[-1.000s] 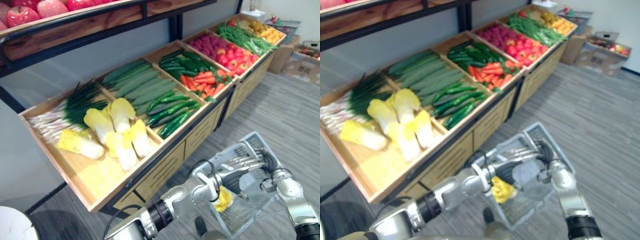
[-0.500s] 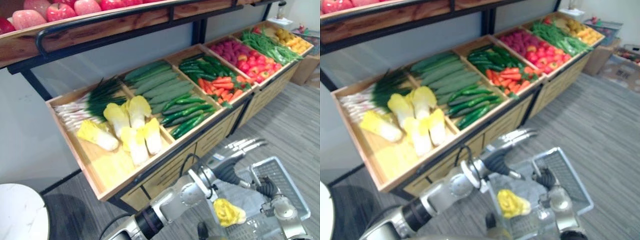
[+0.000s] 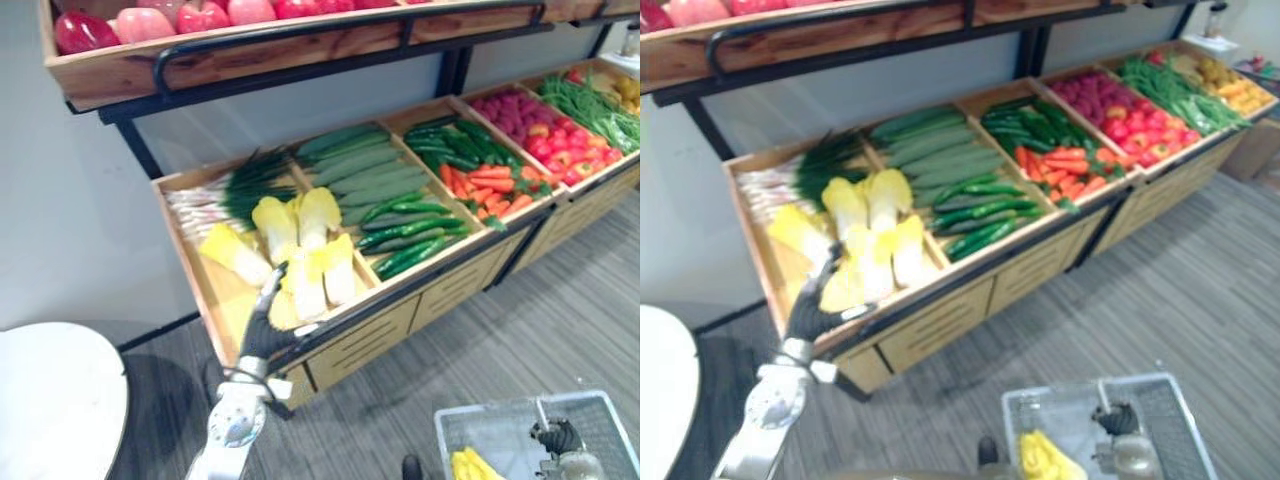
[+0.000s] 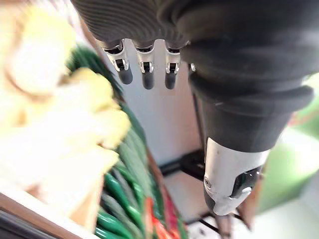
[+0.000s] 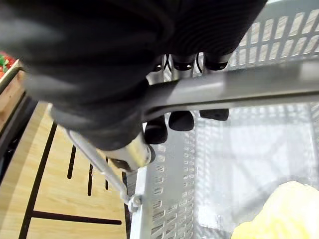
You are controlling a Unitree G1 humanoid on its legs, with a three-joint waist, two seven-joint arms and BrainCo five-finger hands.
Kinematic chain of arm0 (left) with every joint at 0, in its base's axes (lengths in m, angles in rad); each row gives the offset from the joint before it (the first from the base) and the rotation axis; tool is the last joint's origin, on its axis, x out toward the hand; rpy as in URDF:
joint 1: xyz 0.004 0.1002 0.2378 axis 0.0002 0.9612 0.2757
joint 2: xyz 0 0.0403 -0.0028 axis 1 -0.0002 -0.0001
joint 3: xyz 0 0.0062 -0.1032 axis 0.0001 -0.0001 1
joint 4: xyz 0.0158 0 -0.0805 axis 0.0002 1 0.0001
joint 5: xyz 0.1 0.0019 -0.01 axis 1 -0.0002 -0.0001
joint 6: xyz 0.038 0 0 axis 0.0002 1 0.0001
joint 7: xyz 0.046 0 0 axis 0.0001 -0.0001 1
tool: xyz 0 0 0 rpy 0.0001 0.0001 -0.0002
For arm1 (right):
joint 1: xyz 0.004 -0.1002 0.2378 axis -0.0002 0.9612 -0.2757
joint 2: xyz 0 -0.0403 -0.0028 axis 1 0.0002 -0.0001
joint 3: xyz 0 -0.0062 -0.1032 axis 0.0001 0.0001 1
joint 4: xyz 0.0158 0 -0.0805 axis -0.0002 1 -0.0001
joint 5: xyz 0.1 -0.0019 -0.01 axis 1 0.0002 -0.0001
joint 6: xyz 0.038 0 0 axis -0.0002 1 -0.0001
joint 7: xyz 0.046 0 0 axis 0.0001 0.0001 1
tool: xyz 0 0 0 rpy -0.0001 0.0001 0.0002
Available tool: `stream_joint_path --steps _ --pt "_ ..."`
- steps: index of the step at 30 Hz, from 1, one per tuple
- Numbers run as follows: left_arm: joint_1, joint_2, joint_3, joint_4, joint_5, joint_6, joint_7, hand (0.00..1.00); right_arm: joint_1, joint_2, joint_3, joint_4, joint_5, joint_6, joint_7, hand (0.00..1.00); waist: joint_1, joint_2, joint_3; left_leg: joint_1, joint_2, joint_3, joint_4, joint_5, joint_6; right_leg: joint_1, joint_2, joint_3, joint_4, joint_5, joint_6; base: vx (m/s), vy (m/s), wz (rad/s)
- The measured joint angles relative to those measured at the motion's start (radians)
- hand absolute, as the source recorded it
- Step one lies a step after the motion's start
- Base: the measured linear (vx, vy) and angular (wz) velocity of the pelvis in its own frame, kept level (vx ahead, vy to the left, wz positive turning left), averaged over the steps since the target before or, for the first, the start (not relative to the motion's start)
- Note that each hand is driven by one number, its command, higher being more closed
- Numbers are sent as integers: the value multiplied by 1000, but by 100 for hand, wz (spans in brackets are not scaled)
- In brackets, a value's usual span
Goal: Pick vegetable in the basket
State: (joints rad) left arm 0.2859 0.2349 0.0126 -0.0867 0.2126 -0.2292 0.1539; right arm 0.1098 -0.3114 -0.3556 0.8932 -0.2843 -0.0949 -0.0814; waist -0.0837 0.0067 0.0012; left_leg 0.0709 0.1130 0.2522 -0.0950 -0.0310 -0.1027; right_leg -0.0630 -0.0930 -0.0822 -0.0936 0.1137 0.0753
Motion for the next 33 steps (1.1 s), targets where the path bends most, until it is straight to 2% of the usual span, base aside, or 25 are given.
stream_joint_path --steps 2,3,7,9,12,13,17,19,22,24,29,31,33 --pt "25 -15 85 103 70 3 31 0 18 2 -25 25 0 -1 -3 100 5 -6 -15 -16 -4 -24 0 3 2 1 -7 -24 -4 -3 1 -25 -11 36" --pt "30 -23 108 129 82 6 40 0 25 4 -32 26 0 -1 -4 100 5 0 -22 -20 -6 -30 0 6 4 1 -10 -32 -6 -3 1 -18 -13 32" --pt "66 -84 239 318 126 44 85 0 51 14 -48 26 -1 -4 -14 100 9 -2 -30 -31 -17 -66 0 13 11 7 -21 -64 -9 -3 1 -11 -8 25" --pt "64 -97 291 436 163 48 111 0 58 27 -63 28 -15 -5 -24 100 9 -6 -33 -30 -19 -75 0 15 13 17 -21 -80 -10 -6 2 -10 -12 20" --pt "61 -120 394 638 205 76 163 0 59 47 -71 37 -22 -17 -38 100 18 -12 -37 -28 -21 -77 0 17 16 21 -28 -84 -10 -6 2 -8 -2 4" --pt "58 -125 423 712 203 99 179 0 59 56 -71 51 -22 -23 -42 100 20 -9 -40 -26 -22 -79 0 19 18 27 -29 -87 -10 -6 2 -17 -5 6" --pt "62 -148 487 882 192 136 176 0 63 70 -80 71 -22 -25 -42 100 33 -14 -40 -16 -25 -83 0 16 14 37 -33 -93 -11 -9 2 -33 -6 5" --pt "61 -146 515 1007 180 147 133 0 33 69 -107 105 -22 -21 -41 100 33 -15 -39 -15 -27 -86 -1 16 15 39 -34 -95 -11 -16 -2 -33 -11 4" --pt "64 -146 510 1074 145 159 44 0 19 65 -112 117 -22 -17 -38 100 33 -15 -39 -13 -25 -78 -2 16 14 38 -33 -89 -11 -23 4 -24 -16 -4" --pt "63 -145 489 1086 152 166 10 0 6 65 -110 122 -22 -17 -34 100 32 -14 -39 -9 -22 -66 -1 14 12 34 -29 -76 -11 -23 4 -6 -13 -17" --pt "33 -144 383 1085 153 162 -24 0 -13 62 -108 143 -21 -14 -22 100 33 -11 -35 26 -8 -5 3 -9 0 39 -11 -17 -10 -23 3 22 -13 -34" --pt "17 -143 375 1084 151 161 -28 0 -10 62 -109 145 -21 -11 -21 100 31 -15 -25 15 -2 0 65 -44 1 51 -12 -12 -8 -25 2 47 14 -24" --pt "4 -142 345 1083 146 154 -34 0 -9 52 -110 144 -20 0 -21 100 32 -7 -4 -2 26 18 208 -129 4 58 -2 20 33 -45 10 17 20 -42"
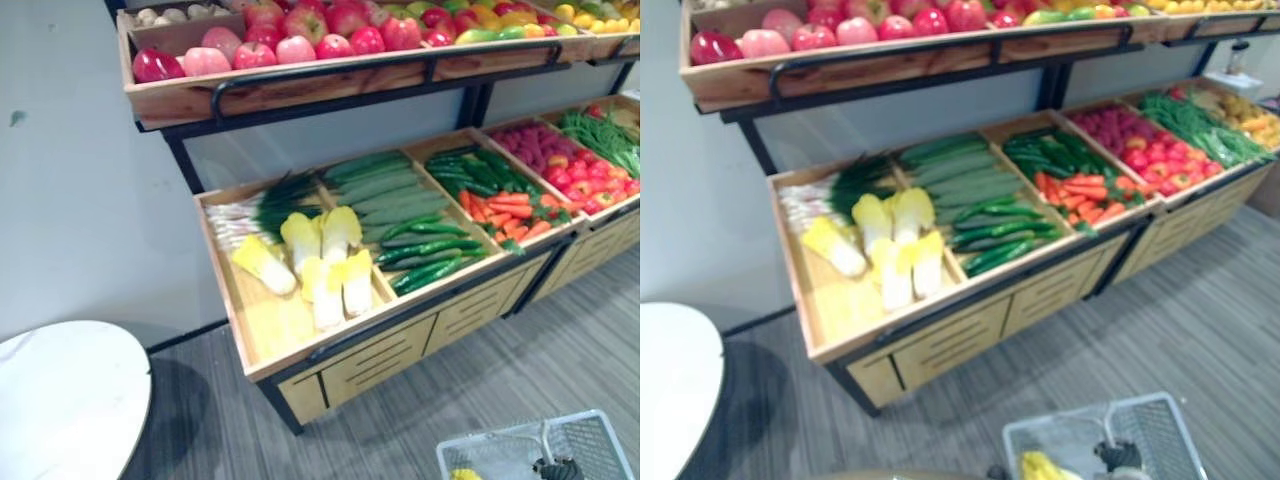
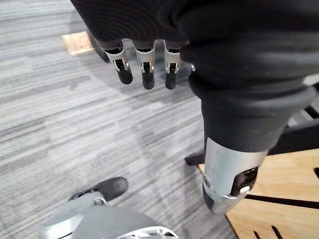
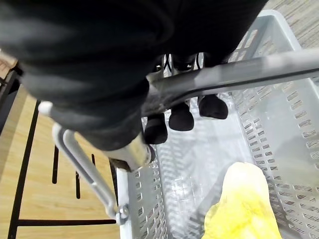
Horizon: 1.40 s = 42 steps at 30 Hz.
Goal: Pick vegetable in the basket
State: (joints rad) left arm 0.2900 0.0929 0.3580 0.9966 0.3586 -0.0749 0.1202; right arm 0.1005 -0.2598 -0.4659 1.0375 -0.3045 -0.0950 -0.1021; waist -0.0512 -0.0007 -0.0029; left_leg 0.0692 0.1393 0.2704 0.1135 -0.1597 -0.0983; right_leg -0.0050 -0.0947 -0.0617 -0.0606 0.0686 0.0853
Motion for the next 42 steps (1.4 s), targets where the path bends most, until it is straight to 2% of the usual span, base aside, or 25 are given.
stream_joint_path --steps 3,6,7,8,9,10,12,13,15,20,22,24,25,26,28,29,30,31,32,34,36,38,40,41,42 --pt "-39 5 -51 -1 -1 -3 -9 0 3 -12 -15 -4 0 3 0 100 -2 10 19 -23 26 42 120 -85 8 -28 7 46 78 -29 10 2 85 -42" --pt "-92 48 -97 -11 -3 -3 -5 0 -17 18 -14 -53 0 4 0 100 -3 -13 64 -79 26 116 188 -127 30 -103 1 129 95 2 56 -83 124 -83" --pt "-109 68 -114 -39 -3 -3 -3 0 -18 34 2 -81 1 4 0 100 -3 -16 82 -89 34 162 205 -134 44 -131 8 120 65 62 66 -107 94 -92" --pt "-108 70 -118 -53 -3 -4 -2 0 -25 39 13 -89 3 4 1 100 2 -2 89 -97 49 202 201 -132 51 -136 20 100 22 123 63 -142 121 -126" --pt "-112 69 -117 -62 -4 -9 2 0 -50 41 34 -101 6 3 0 100 8 1 127 -84 66 263 190 -123 66 -160 10 -69 140 64 -16 -87 136 -135" --pt "-110 72 -119 -73 -4 -9 2 0 -50 33 32 -111 10 3 0 100 4 10 153 -42 64 323 147 -107 68 -165 -34 -253 309 -58 -88 -61 140 -132" --pt "-93 72 -124 -80 -4 -9 -1 0 -46 28 45 -110 9 3 4 100 16 7 157 15 65 418 120 -90 71 -143 -73 -412 423 -123 -107 20 91 -158" --pt "-83 74 -124 -78 -4 -9 -5 0 -49 31 58 -112 8 1 5 100 26 0 158 34 65 470 115 -89 71 -145 -81 -457 431 -132 -120 18 -9 -171" --pt "-98 64 -124 -77 -5 -10 -10 0 -47 31 68 -114 2 2 18 100 23 -6 166 67 57 525 106 -83 61 -143 -77 -474 421 -141 -123 19 -91 -104" --pt "-112 52 -118 -73 -5 -9 -9 0 -46 34 86 -113 -2 3 22 100 7 7 169 90 68 630 104 -57 20 -109 14 -391 220 -132 -104 17 -117 -71" --pt "-110 46 -118 -47 -5 -8 -9 0 -44 35 109 -108 -2 13 20 100 -1 9 170 89 112 653 187 -50 15 -74 52 -351 142 -106 -106 -53 -112 -58" --pt "-106 34 -121 -39 -4 -9 -9 0 -26 34 121 -108 -2 22 22 100 -2 13 169 80 176 651 312 -50 15 -52 77 -329 116 -113 -118 -50 -115 -59" --pt "-107 30 -141 -38 -4 -9 -10 0 -11 34 128 -109 -2 22 22 100 -1 15 172 69 234 646 432 -33 24 -39 89 -318 114 -123 -132 -14 -122 -64" --pt "-105 29 -161 -38 -4 -9 -13 0 -4 33 130 -112 -3 22 22 100 0 17 172 51 269 609 509 -3 41 -29 96 -309 115 -127 -138 16 -127 -62" --pt "-105 22 -172 -39 -3 -9 -16 0 3 27 132 -120 -9 22 22 100 -2 6 185 -2 283 490 600 37 50 -13 104 -266 120 -131 -145 88 -83 -55" --pt "-106 9 -176 -43 -3 -12 -16 0 -1 12 135 -120 -11 21 23 100 5 8 185 -36 247 356 606 7 30 -10 106 -217 130 -127 -138 89 -38 -77" --pt "-106 3 -177 -45 -3 -13 -15 0 -5 2 145 -119 -11 21 23 100 12 10 185 -51 218 287 593 -10 23 -11 104 -196 131 -127 -138 83 5 -107" --pt "-106 -3 -178 -48 -3 -13 -16 0 -18 -11 158 -119 -11 20 23 100 25 13 184 -70 167 184 553 -33 11 -9 104 -150 130 -125 -134 72 15 -94" --pt "-105 -4 -180 -51 -3 -15 -15 0 -25 -14 162 -119 -11 19 23 100 28 13 184 -78 144 139 518 -39 7 -8 103 -131 128 -123 -131 73 26 -108" --pt "-105 -4 -194 -56 -3 -27 -9 0 -50 -19 172 -119 -11 17 24 100 29 19 185 -104 59 -45 327 -49 -15 -18 102 -72 108 -115 -119 44 46 -87" --pt "-105 -12 -195 -60 -4 -31 -7 0 -64 -26 178 -119 -11 17 24 100 32 32 182 -135 14 -166 183 -48 -17 -30 104 -33 91 -105 -103 61 85 -66" --pt "-104 -19 -198 -60 -4 -34 -6 0 -77 -46 199 -120 -10 16 24 100 38 53 182 -145 -8 -233 70 -32 -27 -45 108 4 84 -90 -82 80 169 -65" --pt "-103 -26 -199 -58 -4 -35 -2 0 -83 -62 208 -133 -10 16 24 100 60 87 178 -153 -7 -240 13 16 -15 -59 127 58 85 -85 -71 107 279 -79" --pt "-99 -25 -199 -58 -4 -35 -1 0 -85 -63 213 -137 -10 16 24 100 63 96 178 -152 -3 -239 16 49 -12 -61 136 73 88 -87 -65 138 335 -87" --pt "-100 -17 -194 -52 -4 -34 3 0 -87 -54 226 -138 -10 15 24 100 75 84 179 -150 -9 -213 35 56 2 -62 129 103 99 -91 -56 109 239 -65"
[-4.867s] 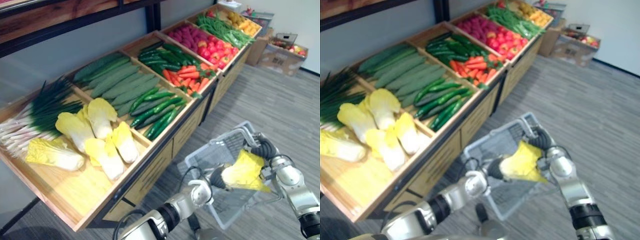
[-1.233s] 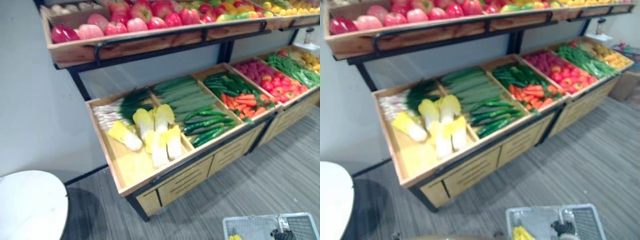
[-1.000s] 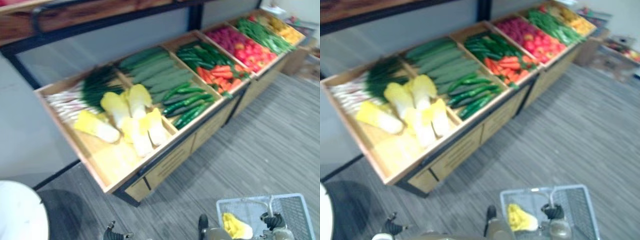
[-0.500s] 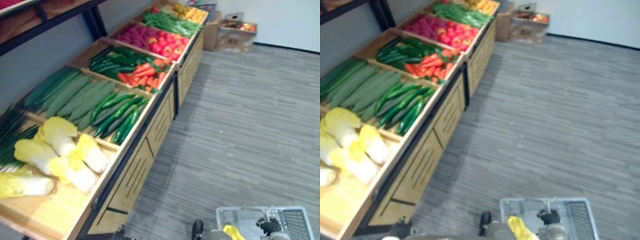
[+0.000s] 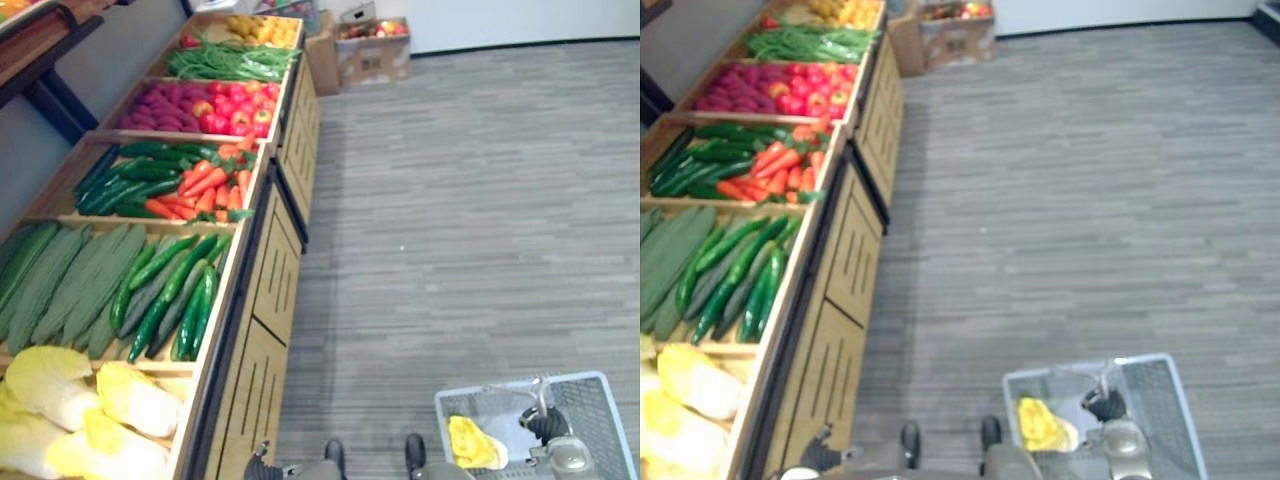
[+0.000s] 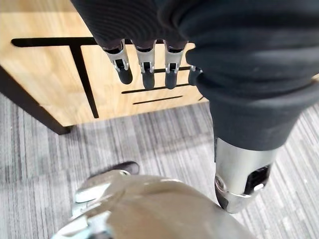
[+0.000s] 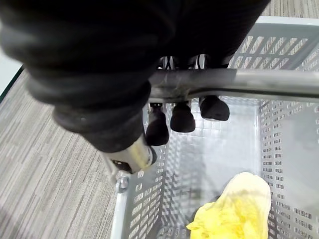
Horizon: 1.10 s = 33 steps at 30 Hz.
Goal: Pick vegetable in the basket
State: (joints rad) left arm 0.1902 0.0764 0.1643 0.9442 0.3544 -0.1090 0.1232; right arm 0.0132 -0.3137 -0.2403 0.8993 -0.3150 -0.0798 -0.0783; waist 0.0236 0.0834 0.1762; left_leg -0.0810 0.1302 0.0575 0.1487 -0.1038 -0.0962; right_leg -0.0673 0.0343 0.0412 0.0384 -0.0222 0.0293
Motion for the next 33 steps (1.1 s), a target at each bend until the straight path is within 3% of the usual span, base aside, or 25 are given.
stream_joint_path --steps 6,10,13,15,17,20,23,24,25,26,29,33 --pt "-1 23 -2 5 0 2 8 0 8 2 5 -1 0 -16 0 100 6 -50 -3 53 -77 80 4 -54 65 -19 -78 51 96 -58 49 142 271 -29" --pt "4 44 -7 13 1 4 -3 0 -3 8 0 -2 -1 -16 -1 100 7 -59 1 102 -86 129 24 -84 84 -107 -83 45 341 -83 75 101 143 -32" --pt "4 56 -3 11 2 4 -3 0 17 36 -12 -4 -1 -17 0 100 1 -74 14 190 -86 124 -1 -113 109 -145 -109 -33 537 -101 78 95 82 5" --pt "2 71 2 10 2 7 2 0 24 51 -18 -4 -1 -17 1 100 1 -100 12 195 -92 117 -6 -116 110 -168 -136 -71 542 -105 72 82 10 12" --pt "0 77 11 10 3 11 2 0 22 57 -37 -4 -1 -17 1 100 -6 -98 16 188 -80 89 -6 -118 107 -175 -149 -91 479 -106 69 114 -58 26" --pt "2 76 32 11 4 12 5 0 19 57 -74 -11 0 -15 -4 100 -15 -79 26 196 -36 57 -3 -134 80 -176 -170 -87 355 -100 73 139 -147 32" --pt "5 83 40 12 6 13 13 0 19 68 -75 -24 0 -14 -4 100 -14 -88 22 223 1 42 -1 -161 24 -175 -207 -89 233 -76 102 266 -334 13" --pt "9 87 51 15 10 14 19 0 18 79 -75 -24 0 -13 -4 100 -11 -105 17 244 14 42 -5 -179 -13 -172 -221 -110 196 0 116 289 -391 -1" --pt "3 71 61 28 11 22 22 0 18 74 -80 -20 0 -9 -4 100 -10 -73 17 253 57 38 -10 -183 -35 -170 -189 -142 217 -2 103 285 -366 0" --pt "-5 49 60 32 12 22 21 0 12 76 -81 -20 0 -6 -4 100 -9 -58 9 252 83 36 -23 -157 -60 -193 -159 -154 261 -52 72 252 -331 2" --pt "-20 35 57 31 12 21 22 0 15 78 -84 -19 0 -6 -3 100 -30 -37 -3 227 126 -22 5 -83 -82 -205 -140 -211 347 -126 33 229 -314 28" --pt "-31 34 38 12 7 23 25 0 24 75 -87 7 1 -6 -4 100 -41 -37 -6 98 140 -110 207 26 -88 -143 -138 -286 325 -155 -4 268 -300 59"
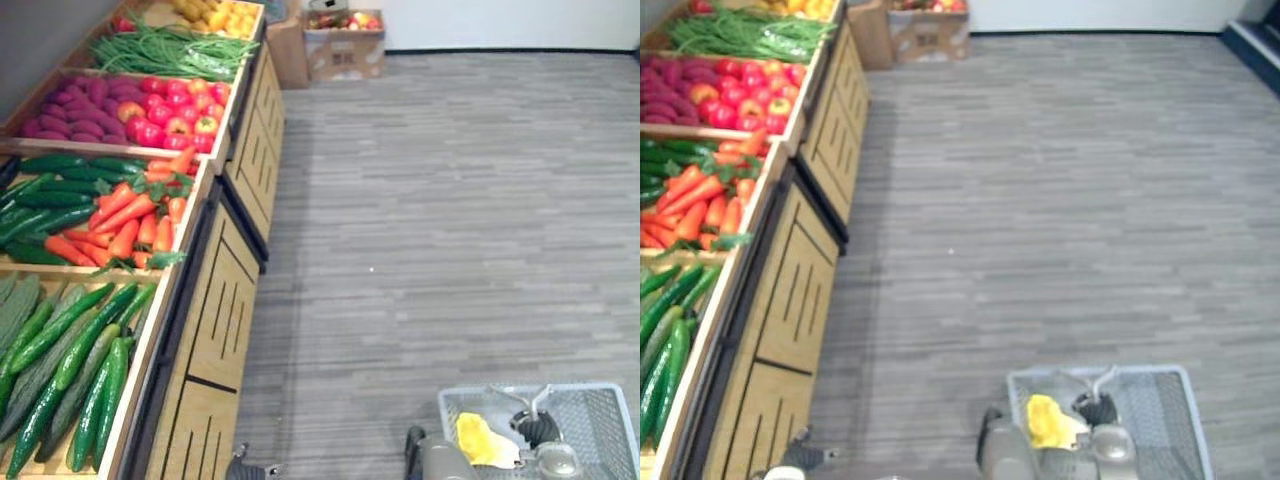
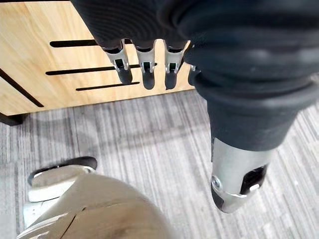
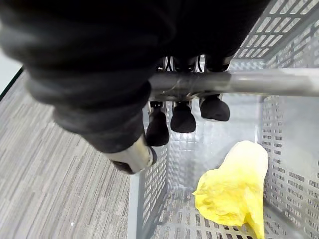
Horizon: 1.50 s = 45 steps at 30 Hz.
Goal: Pick vegetable in the basket
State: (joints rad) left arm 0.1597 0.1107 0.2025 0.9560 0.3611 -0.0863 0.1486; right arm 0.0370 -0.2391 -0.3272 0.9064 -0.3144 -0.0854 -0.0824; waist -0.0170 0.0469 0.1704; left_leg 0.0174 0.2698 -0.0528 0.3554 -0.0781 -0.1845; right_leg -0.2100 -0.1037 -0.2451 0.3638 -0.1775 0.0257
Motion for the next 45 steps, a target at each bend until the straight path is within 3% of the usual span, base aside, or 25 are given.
stream_joint_path --steps 2,3,6,8,11,13,15,16,18,19,20,22,23,24,25,26,28,32,34,36,37,39,41,43,45 --pt "0 -9 -19 -1 -5 0 0 0 12 -8 0 13 1 2 0 100 11 -5 2 -71 -6 -7 138 150 -16 94 -7 -36 -64 -3 -8 175 -191 47" --pt "2 -13 -24 -1 -5 -1 0 0 16 -13 -1 13 1 2 -1 100 17 -14 7 -83 -3 6 175 171 -15 120 -9 -44 -88 1 -14 232 -221 28" --pt "6 -29 -30 -14 -33 -8 3 0 12 -34 -21 13 2 3 -5 100 27 -10 5 -127 4 100 257 104 -9 210 -31 -74 -155 3 -19 164 -114 27" --pt "11 -31 -30 -19 -34 -17 3 0 9 -41 -25 13 6 9 -7 100 27 -10 5 -154 3 130 193 50 -6 239 -39 -93 -177 4 -19 116 -16 36" --pt "20 -31 -28 -21 -35 -22 4 0 -2 -38 -32 12 9 10 -9 100 27 -10 5 -174 -8 120 -60 49 1 257 -49 -130 -192 4 -14 86 105 28" --pt "19 -31 -28 -20 -35 -25 4 0 -1 -39 -38 12 9 10 -16 100 28 -9 5 -195 -36 120 -213 65 14 274 -72 -153 -202 -2 24 111 309 38" --pt "30 -32 -30 -15 -32 -23 4 0 -1 -41 -31 12 9 10 -23 100 35 17 -6 -209 -45 126 -283 77 29 296 -75 -160 -210 -10 76 142 385 13" --pt "34 -29 -27 -1 -32 -22 4 0 2 -41 -20 14 9 10 -24 100 50 31 -9 -203 -47 123 -271 147 36 312 -77 -144 -211 -16 108 135 320 -10" --pt "41 -13 -21 -2 -28 -20 4 0 -4 -11 14 13 9 9 -21 100 59 -18 -20 -206 -108 137 -241 110 53 328 -125 -115 -244 -5 126 162 301 -6" --pt "42 6 -16 -1 -25 -21 3 0 -24 -1 33 13 8 8 -18 100 65 -49 -15 -228 -143 151 -178 55 59 327 -163 -93 -248 -4 132 183 283 -17" --pt "46 13 -15 2 -23 -18 3 0 -33 3 35 14 5 8 -18 100 75 -63 -15 -249 -162 158 -110 1 61 315 -187 -61 -226 -5 139 193 295 -36" --pt "67 12 -21 4 -7 -12 2 0 -48 1 47 13 -3 7 -19 100 79 -70 -8 -239 -174 184 -25 -76 98 226 -232 38 -9 15 158 215 336 -40" --pt "75 23 -30 4 7 -10 2 0 -51 7 67 13 -3 7 -19 100 80 -55 -8 -202 -173 199 -7 -107 107 153 -251 79 175 53 118 242 329 -34" --pt "80 30 -42 3 7 -9 2 0 -51 12 77 13 -3 7 -19 100 80 -58 -3 -180 -171 205 -4 -125 115 116 -259 101 264 94 97 207 224 -32" --pt "80 46 -57 2 7 -5 2 0 -48 20 108 13 -10 -8 -16 100 72 -51 15 -130 -163 207 -4 -149 126 55 -247 154 409 108 118 222 95 -17" --pt "80 50 -61 1 7 3 2 0 -44 30 117 12 -26 -20 -13 100 68 -54 16 -95 -149 207 -8 -164 129 17 -218 158 459 45 122 180 56 -5" --pt "67 62 -60 -2 5 1 3 0 -50 31 125 13 -31 -17 -15 100 61 -57 17 -56 -135 209 -28 -167 125 -4 -192 78 359 -6 100 216 -6 11" --pt "40 51 -57 -7 5 1 4 0 -73 24 95 13 -31 -10 -28 100 58 -58 17 -19 -106 214 -55 -184 76 -17 -160 43 -85 37 118 333 -136 6" --pt "27 50 -43 3 4 2 8 0 -75 16 89 16 -31 -9 -35 100 53 -51 2 4 -48 197 -83 -196 18 -12 -103 54 -128 201 106 420 -289 7" --pt "18 20 -36 1 3 -5 8 0 -86 4 89 14 -31 -8 -38 100 48 -11 -14 -4 0 172 -109 -142 -19 -36 -59 10 -84 151 63 398 -300 13" --pt "11 11 -33 2 1 -8 9 0 -91 4 89 14 -31 -8 -38 100 46 -10 -14 -19 5 149 -95 -96 -20 -39 -53 -1 -63 132 42 438 -367 31" --pt "-8 -6 -29 2 -3 -6 14 0 -73 3 88 14 -30 -7 -36 100 44 -16 -10 -63 3 102 -20 20 12 4 -55 -43 -76 111 10 338 -337 43" --pt "-13 -11 -28 0 -3 0 24 0 -30 3 87 12 -29 -7 -22 100 47 -41 -2 -85 33 165 73 205 75 129 -53 -97 -156 93 -19 343 -375 54" --pt "-2 -15 -19 -1 -3 2 24 0 -27 -2 67 10 -29 -7 -21 100 49 -37 -4 -106 80 266 210 204 99 182 -38 -119 -188 80 -40 233 -259 16" --pt "6 -30 17 -10 -3 1 24 0 -25 -6 58 5 -29 -7 -20 100 53 -37 -4 -128 89 286 333 176 108 209 -23 -114 -212 73 -51 164 -175 -10"
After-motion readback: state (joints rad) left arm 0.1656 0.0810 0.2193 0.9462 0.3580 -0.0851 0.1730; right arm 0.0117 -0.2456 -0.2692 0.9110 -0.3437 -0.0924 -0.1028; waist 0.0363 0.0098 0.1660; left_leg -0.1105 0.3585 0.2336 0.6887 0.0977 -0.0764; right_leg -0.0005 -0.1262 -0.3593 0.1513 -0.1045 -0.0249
